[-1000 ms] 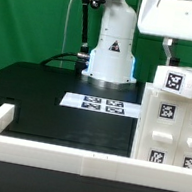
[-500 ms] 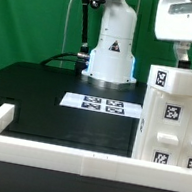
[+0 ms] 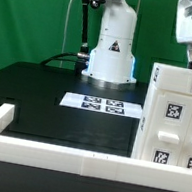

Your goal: Assemble cabinet

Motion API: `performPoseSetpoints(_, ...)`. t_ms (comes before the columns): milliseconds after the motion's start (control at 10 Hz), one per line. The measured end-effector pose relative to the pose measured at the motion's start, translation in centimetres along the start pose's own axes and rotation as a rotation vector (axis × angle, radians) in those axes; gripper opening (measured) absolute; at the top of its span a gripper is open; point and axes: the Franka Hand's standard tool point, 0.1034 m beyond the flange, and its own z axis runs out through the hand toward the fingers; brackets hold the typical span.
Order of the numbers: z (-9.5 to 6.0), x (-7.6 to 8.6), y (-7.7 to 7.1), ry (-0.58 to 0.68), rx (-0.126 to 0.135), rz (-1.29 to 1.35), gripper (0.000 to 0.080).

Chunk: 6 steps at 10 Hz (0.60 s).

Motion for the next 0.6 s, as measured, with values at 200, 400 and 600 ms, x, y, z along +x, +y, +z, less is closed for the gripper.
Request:
performPoseSetpoints(200,0.0,-0.1,0.0,-0.005,-0.001,-0.015,0.0789)
performPoseSetpoints(400,-0.9,-0.4,-0.2,-0.041,-0.004,-0.025,0.0796)
performPoseSetpoints(600,-2.4,-0.8,-0.8,-0.090,0.020,-0.015,0.0797)
